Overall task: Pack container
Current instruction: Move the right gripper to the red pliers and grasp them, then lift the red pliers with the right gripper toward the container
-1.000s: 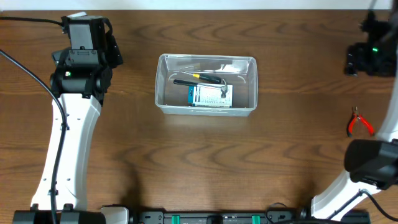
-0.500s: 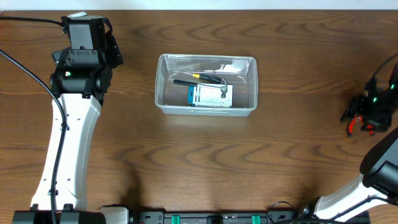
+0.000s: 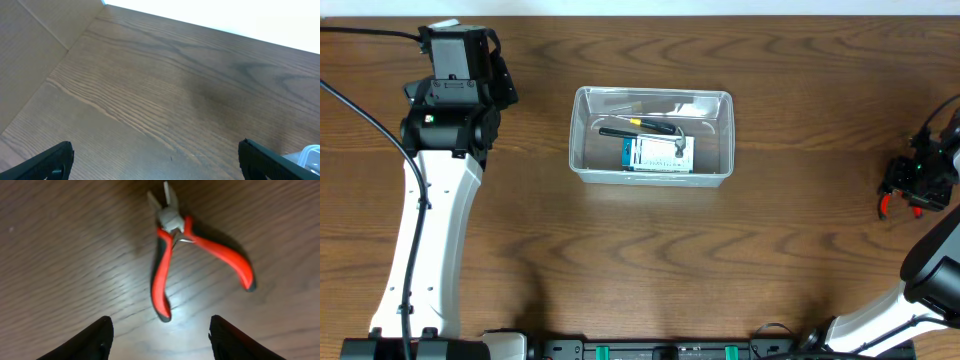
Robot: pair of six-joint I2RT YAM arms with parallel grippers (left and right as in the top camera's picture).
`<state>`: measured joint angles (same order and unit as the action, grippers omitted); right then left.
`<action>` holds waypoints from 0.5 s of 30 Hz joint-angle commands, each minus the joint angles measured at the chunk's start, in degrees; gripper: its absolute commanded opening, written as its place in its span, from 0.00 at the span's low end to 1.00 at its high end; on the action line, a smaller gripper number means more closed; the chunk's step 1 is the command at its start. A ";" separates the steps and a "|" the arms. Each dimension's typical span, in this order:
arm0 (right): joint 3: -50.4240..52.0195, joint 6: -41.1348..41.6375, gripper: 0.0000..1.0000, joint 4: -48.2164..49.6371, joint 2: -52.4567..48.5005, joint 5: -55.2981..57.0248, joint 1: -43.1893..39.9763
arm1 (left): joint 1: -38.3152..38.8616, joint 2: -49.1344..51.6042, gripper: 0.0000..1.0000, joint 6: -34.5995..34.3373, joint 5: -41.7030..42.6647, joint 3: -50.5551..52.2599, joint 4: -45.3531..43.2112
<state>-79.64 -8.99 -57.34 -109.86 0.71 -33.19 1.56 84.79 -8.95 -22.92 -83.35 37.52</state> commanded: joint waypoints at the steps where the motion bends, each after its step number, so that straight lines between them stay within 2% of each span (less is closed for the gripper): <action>1: 0.87 0.98 0.65 0.68 1.60 2.34 0.22 | -0.26 0.20 0.98 0.35 -1.14 -0.50 0.13; 15: 6.73 1.31 0.63 8.04 1.57 2.51 0.26 | -0.26 0.20 0.98 0.35 -1.14 -0.50 0.13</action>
<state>-74.61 -8.75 -50.24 -109.65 2.61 -33.19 1.56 84.79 -8.95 -22.92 -83.35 37.52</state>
